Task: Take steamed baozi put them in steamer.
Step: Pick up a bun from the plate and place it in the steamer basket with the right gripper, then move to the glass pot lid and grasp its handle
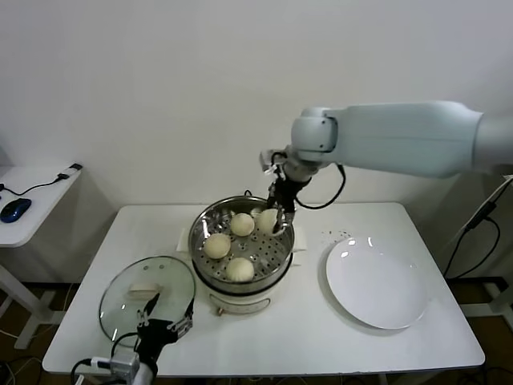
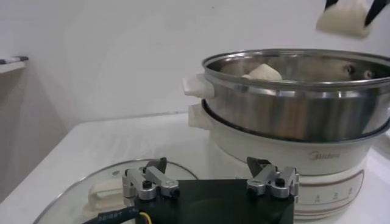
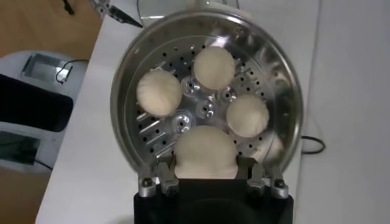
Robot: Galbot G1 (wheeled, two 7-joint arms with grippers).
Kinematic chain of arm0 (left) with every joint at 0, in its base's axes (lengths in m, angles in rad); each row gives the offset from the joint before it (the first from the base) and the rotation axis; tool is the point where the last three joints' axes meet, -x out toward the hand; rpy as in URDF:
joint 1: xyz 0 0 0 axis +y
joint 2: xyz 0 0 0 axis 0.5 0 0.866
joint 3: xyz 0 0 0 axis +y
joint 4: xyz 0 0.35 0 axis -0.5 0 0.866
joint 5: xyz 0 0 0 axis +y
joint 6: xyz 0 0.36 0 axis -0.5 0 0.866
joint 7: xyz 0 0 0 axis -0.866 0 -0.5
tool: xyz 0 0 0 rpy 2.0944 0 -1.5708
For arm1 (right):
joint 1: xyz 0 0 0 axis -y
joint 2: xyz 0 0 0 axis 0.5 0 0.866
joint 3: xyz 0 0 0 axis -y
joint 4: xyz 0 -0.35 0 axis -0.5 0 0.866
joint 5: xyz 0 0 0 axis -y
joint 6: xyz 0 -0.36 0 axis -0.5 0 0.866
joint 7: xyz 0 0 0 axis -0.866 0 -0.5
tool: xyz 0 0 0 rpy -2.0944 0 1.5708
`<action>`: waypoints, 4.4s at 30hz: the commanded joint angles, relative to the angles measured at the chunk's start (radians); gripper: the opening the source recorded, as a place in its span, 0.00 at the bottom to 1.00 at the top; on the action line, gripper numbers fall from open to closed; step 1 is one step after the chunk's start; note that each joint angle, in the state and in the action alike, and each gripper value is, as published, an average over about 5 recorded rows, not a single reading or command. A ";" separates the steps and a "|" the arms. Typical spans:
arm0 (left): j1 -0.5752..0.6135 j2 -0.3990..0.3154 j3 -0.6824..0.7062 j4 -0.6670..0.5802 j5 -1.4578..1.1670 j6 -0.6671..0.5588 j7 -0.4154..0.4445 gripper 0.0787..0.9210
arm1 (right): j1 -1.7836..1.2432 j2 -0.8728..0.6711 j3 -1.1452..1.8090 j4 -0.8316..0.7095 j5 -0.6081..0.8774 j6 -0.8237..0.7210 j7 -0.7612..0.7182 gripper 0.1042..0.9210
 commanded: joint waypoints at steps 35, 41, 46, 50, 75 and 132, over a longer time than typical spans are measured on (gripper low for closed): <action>0.013 0.006 -0.010 -0.022 -0.021 0.001 -0.003 0.88 | -0.335 -0.294 0.644 -0.040 0.120 0.032 0.417 0.88; 0.003 0.005 -0.019 -0.024 -0.034 -0.023 -0.015 0.88 | -0.604 -0.499 1.006 0.030 -0.001 0.098 0.646 0.88; -0.020 0.009 -0.032 -0.030 0.007 -0.047 -0.029 0.88 | -0.970 -0.681 1.327 0.126 -0.067 0.147 0.787 0.88; -0.042 0.019 -0.050 -0.020 0.036 -0.072 -0.040 0.88 | -1.399 -0.738 1.704 0.182 -0.145 0.196 0.852 0.88; -0.088 0.063 -0.085 0.083 0.234 -0.197 -0.066 0.88 | -2.472 -0.076 2.394 0.217 -0.504 0.726 0.727 0.88; -0.284 0.108 -0.031 0.632 1.367 -0.205 -0.498 0.84 | -2.527 0.016 2.332 0.246 -0.581 0.702 0.758 0.88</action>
